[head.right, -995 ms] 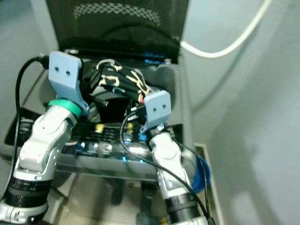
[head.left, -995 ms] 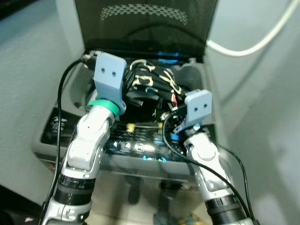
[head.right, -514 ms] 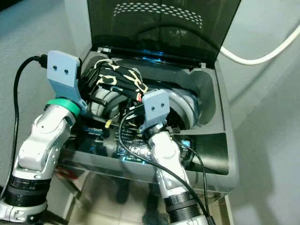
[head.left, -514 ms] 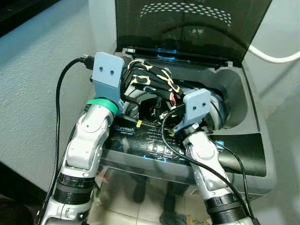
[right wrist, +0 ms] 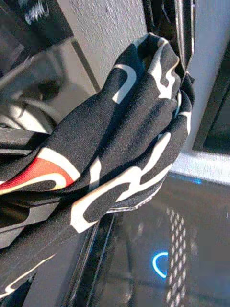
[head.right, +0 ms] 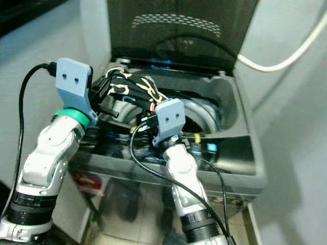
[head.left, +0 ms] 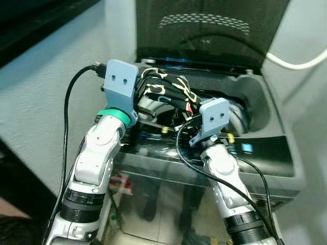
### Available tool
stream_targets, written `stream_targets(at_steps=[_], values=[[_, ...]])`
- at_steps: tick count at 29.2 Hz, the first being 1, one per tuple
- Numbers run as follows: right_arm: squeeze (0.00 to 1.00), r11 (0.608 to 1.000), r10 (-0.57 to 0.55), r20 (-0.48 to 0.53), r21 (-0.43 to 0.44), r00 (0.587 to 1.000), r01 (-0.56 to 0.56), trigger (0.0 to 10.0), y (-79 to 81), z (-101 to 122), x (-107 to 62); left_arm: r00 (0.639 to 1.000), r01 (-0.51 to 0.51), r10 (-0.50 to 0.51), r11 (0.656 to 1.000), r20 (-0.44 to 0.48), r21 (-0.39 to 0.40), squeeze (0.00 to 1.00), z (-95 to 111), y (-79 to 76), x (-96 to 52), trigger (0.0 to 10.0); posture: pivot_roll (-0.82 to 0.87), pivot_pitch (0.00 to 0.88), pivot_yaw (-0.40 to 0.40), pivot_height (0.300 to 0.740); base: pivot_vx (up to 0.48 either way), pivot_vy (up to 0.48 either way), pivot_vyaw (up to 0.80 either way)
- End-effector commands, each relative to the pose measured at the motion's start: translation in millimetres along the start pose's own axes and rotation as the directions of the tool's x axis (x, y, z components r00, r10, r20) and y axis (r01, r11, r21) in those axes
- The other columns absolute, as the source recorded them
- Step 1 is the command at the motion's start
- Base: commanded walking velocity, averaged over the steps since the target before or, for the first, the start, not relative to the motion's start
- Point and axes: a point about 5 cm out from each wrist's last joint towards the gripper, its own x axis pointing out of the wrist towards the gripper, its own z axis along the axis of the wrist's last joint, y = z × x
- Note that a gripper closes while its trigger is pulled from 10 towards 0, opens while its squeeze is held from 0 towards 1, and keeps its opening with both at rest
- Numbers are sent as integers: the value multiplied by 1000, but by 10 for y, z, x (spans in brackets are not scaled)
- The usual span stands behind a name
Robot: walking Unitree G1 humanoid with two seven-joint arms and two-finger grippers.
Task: Clothes washing
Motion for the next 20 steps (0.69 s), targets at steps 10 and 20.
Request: stream_targets(at_steps=[10, 20], values=[[0, 982, -69, 77, -171, 995, 81, 10000, -424, 183, 107, 986, 88, -119, 967, 116, 239, 0, 22, 39, 54, 10000, 158, 37, 54, 740, 0, 0, 0], [0, 971, -50, 121, -227, 991, 77, 10000, -788, 428, 256, 977, 176, -206, 921, 51, 348, 0, -276, -7, 145, 10000, 116, 45, 65, 740, 0, 0, 0]])
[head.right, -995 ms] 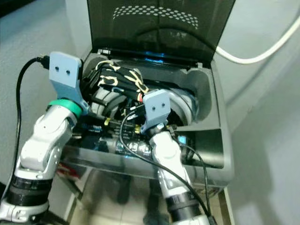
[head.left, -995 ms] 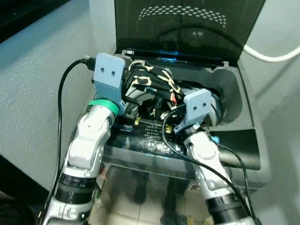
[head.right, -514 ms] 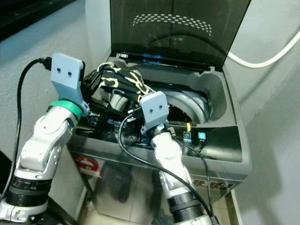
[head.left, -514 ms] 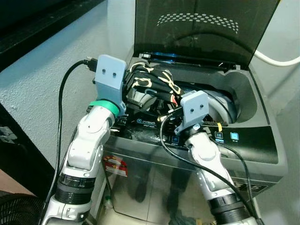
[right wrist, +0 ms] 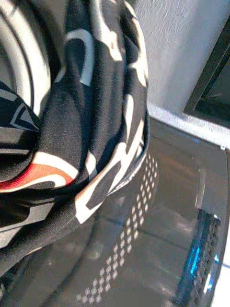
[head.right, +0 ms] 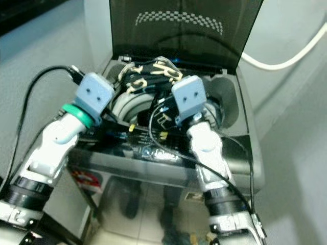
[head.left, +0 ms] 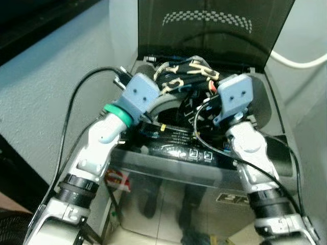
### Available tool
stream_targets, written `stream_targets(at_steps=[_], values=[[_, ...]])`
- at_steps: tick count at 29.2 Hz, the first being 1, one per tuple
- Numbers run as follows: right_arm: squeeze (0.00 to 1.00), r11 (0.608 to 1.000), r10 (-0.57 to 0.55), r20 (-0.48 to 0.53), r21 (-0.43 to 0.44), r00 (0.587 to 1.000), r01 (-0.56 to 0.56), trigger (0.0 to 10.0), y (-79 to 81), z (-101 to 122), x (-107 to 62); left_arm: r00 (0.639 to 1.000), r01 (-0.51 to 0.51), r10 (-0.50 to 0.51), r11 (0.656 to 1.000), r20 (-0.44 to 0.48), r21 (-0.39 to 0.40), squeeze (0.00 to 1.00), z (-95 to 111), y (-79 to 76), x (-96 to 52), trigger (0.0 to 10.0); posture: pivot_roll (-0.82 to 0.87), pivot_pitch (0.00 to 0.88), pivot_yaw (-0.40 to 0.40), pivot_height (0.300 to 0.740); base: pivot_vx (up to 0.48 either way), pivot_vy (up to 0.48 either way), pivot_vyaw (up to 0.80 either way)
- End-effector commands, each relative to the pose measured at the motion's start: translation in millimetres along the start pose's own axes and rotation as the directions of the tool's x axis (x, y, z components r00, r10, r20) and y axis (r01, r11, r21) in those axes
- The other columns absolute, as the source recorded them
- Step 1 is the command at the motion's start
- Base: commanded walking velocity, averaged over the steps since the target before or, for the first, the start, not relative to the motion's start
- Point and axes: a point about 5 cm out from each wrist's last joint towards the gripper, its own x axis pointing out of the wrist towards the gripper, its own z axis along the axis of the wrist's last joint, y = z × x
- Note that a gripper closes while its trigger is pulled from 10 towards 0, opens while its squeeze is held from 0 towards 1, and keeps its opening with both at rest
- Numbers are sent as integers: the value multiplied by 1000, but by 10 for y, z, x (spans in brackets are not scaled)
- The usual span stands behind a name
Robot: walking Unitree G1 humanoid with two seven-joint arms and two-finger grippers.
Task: Clothes washing
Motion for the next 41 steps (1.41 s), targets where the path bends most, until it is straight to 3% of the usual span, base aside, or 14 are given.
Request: stream_targets(at_steps=[1, 8, 9, 10, 11, 13, 19, 21, 23, 24, 25, 27, 28, 41], values=[[0, 999, -34, 45, -11, 998, 35, 10000, -209, 109, 52, 998, -7, 4, 999, -61, -39, 0, -99, 9, -14, 10000, 108, 47, 70, 740, 0, 0, 0], [0, 996, 90, 29, -32, 996, -89, 10000, -137, 85, 31, 1000, -15, 12, 990, -24, -143, 0, 59, -17, 66, 10000, 105, 64, 66, 740, 0, 0, 0], [0, 986, 163, 18, -29, 986, -163, 10000, 14, 49, -39, 1000, 21, -20, 983, 6, -184, 0, 154, 4, 69, 10000, 110, 70, 59, 740, 0, 0, 0], [0, 986, 163, 18, -29, 986, -163, 10000, 14, 49, -39, 1000, 21, -20, 983, 6, -184, 0, 154, 4, 69, 10000, 110, 70, 59, 740, 0, 0, 0], [0, 977, 213, 15, -18, 977, -213, 10000, 149, 30, -92, 997, 72, -65, 977, 37, -201, 0, 215, 16, 48, 10000, 112, 72, 42, 740, 0, 0, 0], [0, 971, 239, 13, -13, 971, -239, 10000, 239, 12, -127, 992, 123, -112, 968, 61, -217, 0, 262, 11, 14, 10000, 126, 71, 30, 740, 0, 0, 0], [0, 966, 257, -4, -7, 966, -257, 10000, 316, -52, -162, 974, 214, -190, 949, 122, -231, 0, 380, -38, -43, 10000, 138, 94, 0, 740, 0, 0, 0], [0, 966, 260, -15, 6, 966, -260, 10000, 334, -80, -169, 964, 253, -220, 930, 149, -265, 0, 460, -57, -36, 10000, 146, 102, -3, 740, 0, 0, 0], [0, 969, 246, -26, 30, 969, -246, 10000, 338, -106, -206, 950, 308, -268, 890, 161, -336, 0, 527, -113, -30, 10000, 142, 101, 29, 740, 0, 0, 0], [0, 969, 246, -26, 30, 969, -246, 10000, 338, -106, -206, 950, 308, -268, 890, 161, -336, 0, 527, -113, -30, 10000, 142, 101, 29, 740, 0, 0, 0], [0, 975, 220, -26, 39, 975, -219, 10000, 323, -98, -183, 948, 317, -287, 891, 138, -324, 463, 494, -118, -17, 10000, 138, 99, 43, 740, 0, 0, 0], [0, 975, 220, -26, 39, 975, -219, 10000, 323, -98, -183, 948, 317, -287, 891, 138, -324, 463, 494, -118, -17, 10000, 138, 99, 43, 740, 0, 0, 0], [0, 980, 196, -25, 38, 980, -195, 10000, 323, -87, -168, 944, 331, -310, 888, 117, -320, 1000, 443, -122, -26, 10000, 125, 108, 59, 740, 0, 0, 0], [0, 983, 174, -14, 65, 985, -173, 10000, 460, -65, -133, 935, 355, -336, 883, 112, -307, 1000, 445, -136, -119, 10000, 152, 100, 31, 740, 0, 0, 0]])
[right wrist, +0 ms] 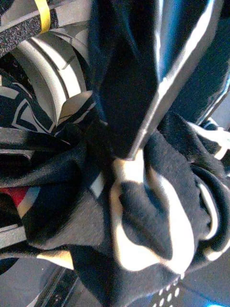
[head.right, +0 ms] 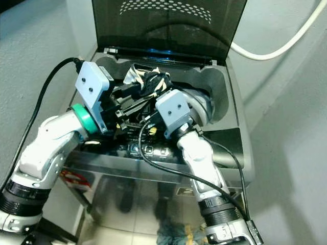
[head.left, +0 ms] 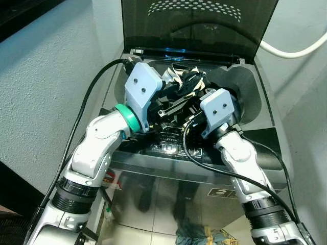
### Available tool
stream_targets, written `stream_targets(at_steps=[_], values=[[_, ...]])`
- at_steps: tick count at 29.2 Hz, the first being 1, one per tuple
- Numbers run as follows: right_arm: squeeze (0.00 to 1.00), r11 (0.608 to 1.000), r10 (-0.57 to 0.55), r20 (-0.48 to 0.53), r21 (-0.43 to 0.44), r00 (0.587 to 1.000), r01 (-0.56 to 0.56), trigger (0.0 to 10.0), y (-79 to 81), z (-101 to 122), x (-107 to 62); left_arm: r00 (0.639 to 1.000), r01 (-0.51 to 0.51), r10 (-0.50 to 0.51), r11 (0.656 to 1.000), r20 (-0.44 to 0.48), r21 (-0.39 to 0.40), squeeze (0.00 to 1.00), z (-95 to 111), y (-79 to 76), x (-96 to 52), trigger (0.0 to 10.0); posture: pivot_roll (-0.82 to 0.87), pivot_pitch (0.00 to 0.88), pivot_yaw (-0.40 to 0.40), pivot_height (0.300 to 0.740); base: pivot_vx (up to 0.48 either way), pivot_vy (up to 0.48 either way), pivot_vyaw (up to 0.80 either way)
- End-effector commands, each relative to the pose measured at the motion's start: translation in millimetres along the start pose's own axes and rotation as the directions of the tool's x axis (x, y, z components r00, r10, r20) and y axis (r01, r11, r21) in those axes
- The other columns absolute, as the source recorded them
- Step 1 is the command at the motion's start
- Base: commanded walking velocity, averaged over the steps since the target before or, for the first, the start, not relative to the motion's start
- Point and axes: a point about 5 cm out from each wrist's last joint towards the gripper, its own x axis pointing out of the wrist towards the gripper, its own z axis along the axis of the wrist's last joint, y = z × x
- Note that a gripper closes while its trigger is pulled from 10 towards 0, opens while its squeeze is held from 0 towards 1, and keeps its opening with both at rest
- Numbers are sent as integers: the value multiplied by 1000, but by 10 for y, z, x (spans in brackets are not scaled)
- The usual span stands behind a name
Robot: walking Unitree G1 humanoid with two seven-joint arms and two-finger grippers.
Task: Clothes washing
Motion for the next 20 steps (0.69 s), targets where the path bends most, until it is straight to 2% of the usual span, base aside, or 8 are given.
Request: stream_targets(at_steps=[1, 7, 8, 12, 13, 14, 16, 20], values=[[0, 1000, 4, 30, -4, 1000, -4, 10000, 17, 54, 45, 1000, 0, 0, 1000, -5, -2, 1000, 2, -37, -29, 10000, 153, 97, 31, 740, 0, 0, 0], [0, 1000, -6, 35, -8, 999, 6, 10000, -1, 59, 77, 999, -21, 21, 1000, -37, 8, 918, 12, -58, -118, 10000, 156, 91, 36, 740, 0, 0, 0], [0, 1000, -19, 34, -6, 999, 19, 10000, 1, 54, 110, 997, -48, 48, 999, -55, -4, 0, 8, -93, -215, 10000, 157, 86, 36, 740, 0, 0, 0], [0, 999, -41, 23, -5, 999, 41, 10000, 14, 41, 177, 993, -86, 84, 996, -82, -33, 0, -9, -166, -364, 10000, 161, 91, 31, 740, 0, 0, 0], [0, 998, -66, -1, -11, 998, 66, 10000, 39, 18, 290, 986, -137, 134, 990, -102, -22, 0, -39, -266, -535, 10000, 167, 100, 20, 740, 0, 0, 0], [0, 998, -66, -1, -11, 998, 66, 10000, 39, 18, 290, 986, -137, 134, 990, -102, -22, 0, -39, -266, -535, 10000, 167, 100, 20, 740, 0, 0, 0], [0, 995, -82, -55, -66, 995, 78, 10000, 117, -3, 552, 949, -282, 288, 958, -127, 59, 0, -88, -366, -785, 10000, 180, 115, -14, 740, 0, 0, 0], [0, 993, -72, -80, -96, 994, 65, 10000, 136, 23, 714, 896, -411, 426, 902, -122, 132, 0, -83, -324, -897, 10000, 193, 124, -37, 740, 0, 0, 0]])
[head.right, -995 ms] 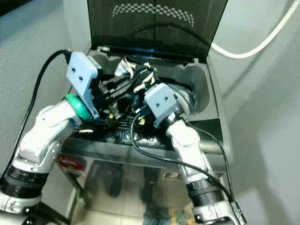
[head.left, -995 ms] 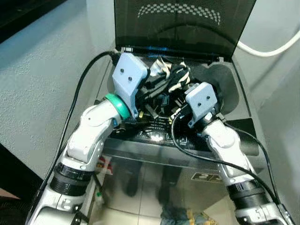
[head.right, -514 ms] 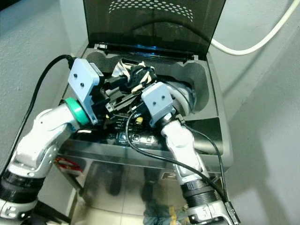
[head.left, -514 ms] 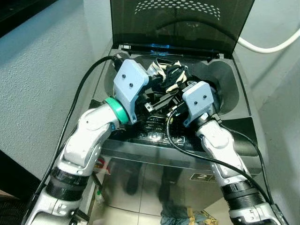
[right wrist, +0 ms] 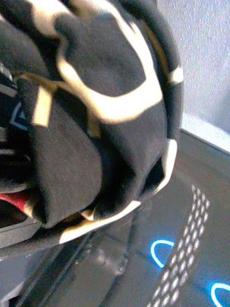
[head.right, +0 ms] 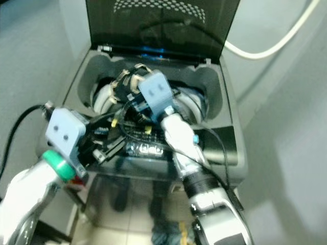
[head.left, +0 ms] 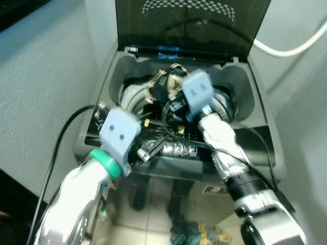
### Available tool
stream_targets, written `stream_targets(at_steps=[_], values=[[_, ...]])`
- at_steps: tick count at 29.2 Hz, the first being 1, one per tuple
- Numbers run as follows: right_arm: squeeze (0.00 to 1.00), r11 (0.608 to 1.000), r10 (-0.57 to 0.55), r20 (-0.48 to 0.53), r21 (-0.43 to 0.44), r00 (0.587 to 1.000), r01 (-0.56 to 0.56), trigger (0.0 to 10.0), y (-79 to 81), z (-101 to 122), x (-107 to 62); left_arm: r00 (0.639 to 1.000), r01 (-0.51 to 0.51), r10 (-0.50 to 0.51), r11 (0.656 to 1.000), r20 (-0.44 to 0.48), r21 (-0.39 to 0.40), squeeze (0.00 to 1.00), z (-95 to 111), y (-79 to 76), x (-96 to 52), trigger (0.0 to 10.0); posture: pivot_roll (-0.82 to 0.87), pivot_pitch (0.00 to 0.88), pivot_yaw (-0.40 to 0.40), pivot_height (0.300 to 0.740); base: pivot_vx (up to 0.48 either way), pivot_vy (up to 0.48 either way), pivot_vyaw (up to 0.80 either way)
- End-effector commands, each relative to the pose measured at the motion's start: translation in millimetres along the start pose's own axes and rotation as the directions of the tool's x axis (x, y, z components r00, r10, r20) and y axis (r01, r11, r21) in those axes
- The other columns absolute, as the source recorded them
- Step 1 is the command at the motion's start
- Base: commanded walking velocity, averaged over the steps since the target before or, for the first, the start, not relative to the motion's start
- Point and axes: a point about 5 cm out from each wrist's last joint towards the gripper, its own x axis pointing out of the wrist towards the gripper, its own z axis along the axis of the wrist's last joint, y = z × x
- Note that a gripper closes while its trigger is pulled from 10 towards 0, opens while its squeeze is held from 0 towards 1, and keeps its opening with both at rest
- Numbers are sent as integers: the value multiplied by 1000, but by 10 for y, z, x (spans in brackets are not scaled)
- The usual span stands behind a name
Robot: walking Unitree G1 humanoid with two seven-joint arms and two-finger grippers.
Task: Clothes washing
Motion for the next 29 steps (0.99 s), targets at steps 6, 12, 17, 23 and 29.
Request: stream_targets(at_steps=[6, 12, 17, 23, 29], values=[[0, 999, 5, -36, -32, 999, -6, 10000, -53, -51, 50, 984, -177, 177, 984, 6, -14, 0, 124, 327, -62, 10000, 221, 139, -90, 740, 0, 0, 0], [0, 997, -1, -60, -80, 998, -4, 10000, -118, -57, 103, 984, -175, 177, 983, 24, -49, 0, 206, 344, -50, 10000, 221, 143, -103, 740, 0, 0, 0], [1000, 999, 9, -99, -31, 995, -12, 10000, -230, -102, 107, 988, -140, 144, 987, 49, -79, 0, 256, 239, 13, 10000, 198, 134, -98, 740, 0, 0, 0], [1000, 999, 6, -112, 33, 994, -2, 10000, -409, -163, 55, 991, -113, 118, 991, 61, -78, 0, 278, 193, 62, 10000, 174, 126, -66, 740, 0, 0, 0], [1000, 995, 103, -157, 3, 982, -104, 10000, -440, -230, -8, 993, -98, 102, 992, 51, -86, 0, 279, 200, 89, 10000, 167, 124, -59, 740, 0, 0, 0]])
